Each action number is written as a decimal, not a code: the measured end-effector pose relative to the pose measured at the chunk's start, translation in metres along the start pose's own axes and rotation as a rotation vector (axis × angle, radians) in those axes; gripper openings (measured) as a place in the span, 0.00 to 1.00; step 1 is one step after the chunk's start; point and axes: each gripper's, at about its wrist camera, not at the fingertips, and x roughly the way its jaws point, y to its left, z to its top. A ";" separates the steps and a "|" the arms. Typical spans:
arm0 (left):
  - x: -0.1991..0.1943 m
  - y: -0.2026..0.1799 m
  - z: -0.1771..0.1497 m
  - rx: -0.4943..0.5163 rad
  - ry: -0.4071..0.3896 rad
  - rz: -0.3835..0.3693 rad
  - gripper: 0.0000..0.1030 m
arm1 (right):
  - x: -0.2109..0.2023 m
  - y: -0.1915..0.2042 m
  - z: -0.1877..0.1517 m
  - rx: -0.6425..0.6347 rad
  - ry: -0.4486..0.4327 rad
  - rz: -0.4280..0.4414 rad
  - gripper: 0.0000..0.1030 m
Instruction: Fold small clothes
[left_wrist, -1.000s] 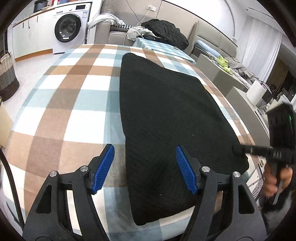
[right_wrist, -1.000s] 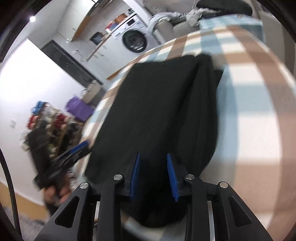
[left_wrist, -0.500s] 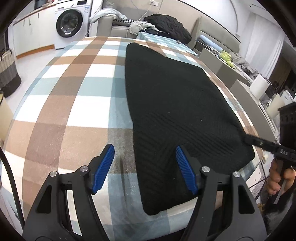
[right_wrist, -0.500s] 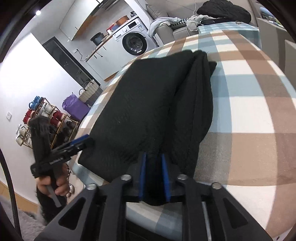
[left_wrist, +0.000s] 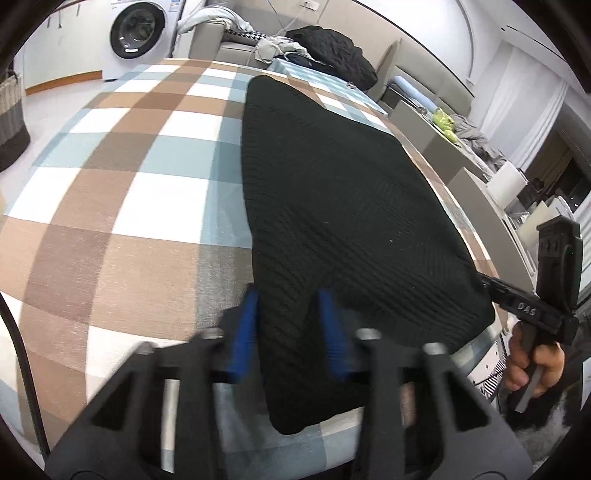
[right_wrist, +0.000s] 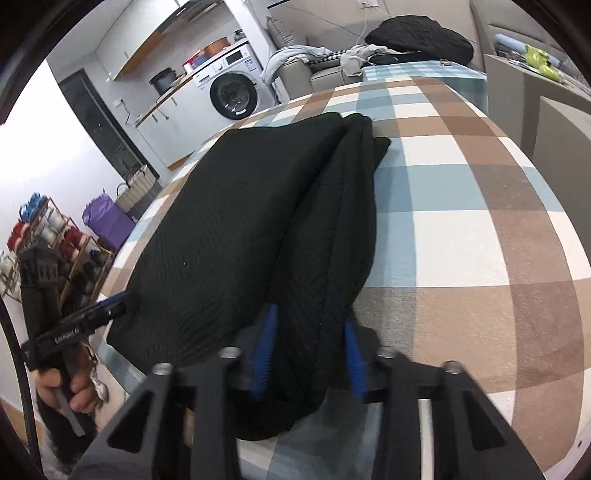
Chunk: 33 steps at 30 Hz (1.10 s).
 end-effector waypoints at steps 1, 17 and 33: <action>0.000 -0.001 0.000 0.009 -0.006 0.007 0.21 | 0.000 0.003 0.000 -0.023 -0.004 -0.008 0.23; 0.036 0.009 0.057 0.041 -0.022 0.092 0.20 | 0.042 0.011 0.046 -0.033 0.011 -0.039 0.17; 0.079 0.013 0.115 0.083 -0.039 0.161 0.20 | 0.082 0.008 0.105 -0.016 -0.007 -0.102 0.18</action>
